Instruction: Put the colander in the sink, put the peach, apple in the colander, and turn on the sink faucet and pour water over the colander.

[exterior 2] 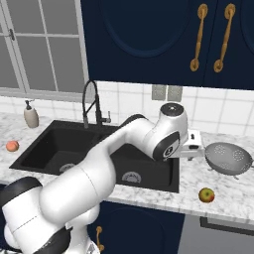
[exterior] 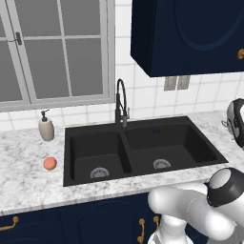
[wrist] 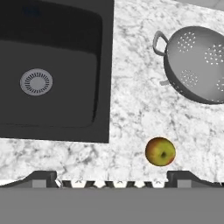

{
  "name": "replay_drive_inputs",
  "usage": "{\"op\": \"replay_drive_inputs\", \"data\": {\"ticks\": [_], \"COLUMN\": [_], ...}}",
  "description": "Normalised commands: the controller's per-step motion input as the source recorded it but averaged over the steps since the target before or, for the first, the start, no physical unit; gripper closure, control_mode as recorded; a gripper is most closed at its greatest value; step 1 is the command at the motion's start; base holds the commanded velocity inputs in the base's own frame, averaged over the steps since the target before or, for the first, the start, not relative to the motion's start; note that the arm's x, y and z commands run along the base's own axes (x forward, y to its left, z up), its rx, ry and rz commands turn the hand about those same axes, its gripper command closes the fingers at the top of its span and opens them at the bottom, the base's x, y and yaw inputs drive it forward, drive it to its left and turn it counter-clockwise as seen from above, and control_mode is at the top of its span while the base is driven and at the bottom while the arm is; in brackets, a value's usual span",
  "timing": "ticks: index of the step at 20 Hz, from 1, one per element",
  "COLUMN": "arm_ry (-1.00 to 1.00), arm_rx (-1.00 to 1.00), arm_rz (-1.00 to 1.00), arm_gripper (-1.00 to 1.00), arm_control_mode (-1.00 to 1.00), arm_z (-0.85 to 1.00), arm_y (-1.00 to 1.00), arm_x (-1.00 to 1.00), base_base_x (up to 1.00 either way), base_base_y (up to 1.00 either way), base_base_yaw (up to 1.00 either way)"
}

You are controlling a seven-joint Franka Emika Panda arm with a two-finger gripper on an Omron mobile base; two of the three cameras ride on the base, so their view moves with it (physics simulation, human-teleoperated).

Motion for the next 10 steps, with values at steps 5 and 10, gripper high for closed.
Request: {"op": "replay_drive_inputs", "data": {"ticks": [5, 10], "arm_ry": [0.00, 0.01], "arm_rx": [-0.02, 0.00], "arm_rz": [0.00, 0.00], "arm_gripper": [-1.00, -1.00], "arm_control_mode": [-1.00, -1.00], "arm_z": [-0.09, -0.03], "arm_y": [-0.49, -0.47], "arm_x": [0.07, 0.21], "base_base_x": [0.00, 0.00], "base_base_y": [0.00, 0.00], "base_base_yaw": [0.00, 0.00]}}
